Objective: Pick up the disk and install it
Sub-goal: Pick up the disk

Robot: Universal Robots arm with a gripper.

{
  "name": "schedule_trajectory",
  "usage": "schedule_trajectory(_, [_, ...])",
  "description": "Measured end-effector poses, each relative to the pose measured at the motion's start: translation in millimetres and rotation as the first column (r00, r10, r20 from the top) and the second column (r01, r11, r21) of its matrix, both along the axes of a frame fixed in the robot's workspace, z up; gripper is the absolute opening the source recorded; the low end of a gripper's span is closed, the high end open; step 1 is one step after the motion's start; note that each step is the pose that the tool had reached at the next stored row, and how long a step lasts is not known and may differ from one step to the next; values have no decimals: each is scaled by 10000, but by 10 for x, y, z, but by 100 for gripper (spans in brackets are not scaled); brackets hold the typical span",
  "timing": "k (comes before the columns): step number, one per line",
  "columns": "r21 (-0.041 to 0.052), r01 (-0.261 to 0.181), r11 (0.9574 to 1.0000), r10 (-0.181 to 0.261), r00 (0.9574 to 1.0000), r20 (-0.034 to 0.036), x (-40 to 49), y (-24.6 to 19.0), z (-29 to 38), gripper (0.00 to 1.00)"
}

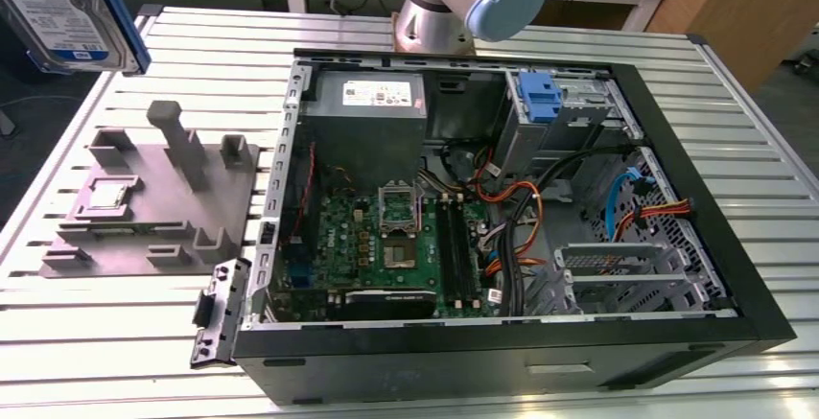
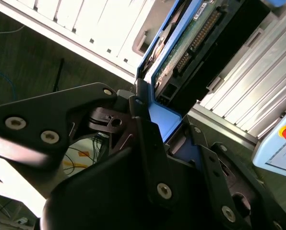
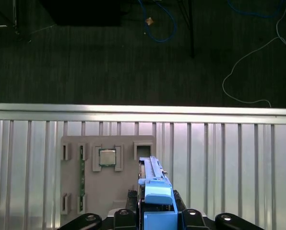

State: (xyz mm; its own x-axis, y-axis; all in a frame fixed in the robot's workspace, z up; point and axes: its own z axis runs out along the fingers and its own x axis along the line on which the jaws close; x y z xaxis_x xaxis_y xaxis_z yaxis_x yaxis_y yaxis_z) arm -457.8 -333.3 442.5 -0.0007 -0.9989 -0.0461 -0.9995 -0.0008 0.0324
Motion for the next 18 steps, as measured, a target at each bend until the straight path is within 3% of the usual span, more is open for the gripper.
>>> schedule_trajectory(12, [0, 17, 10000, -17, 10000, 0, -1, 0, 5, 37])
schedule_trajectory(18, [1, 17, 10000, -17, 10000, 0, 0, 0, 78, 37])
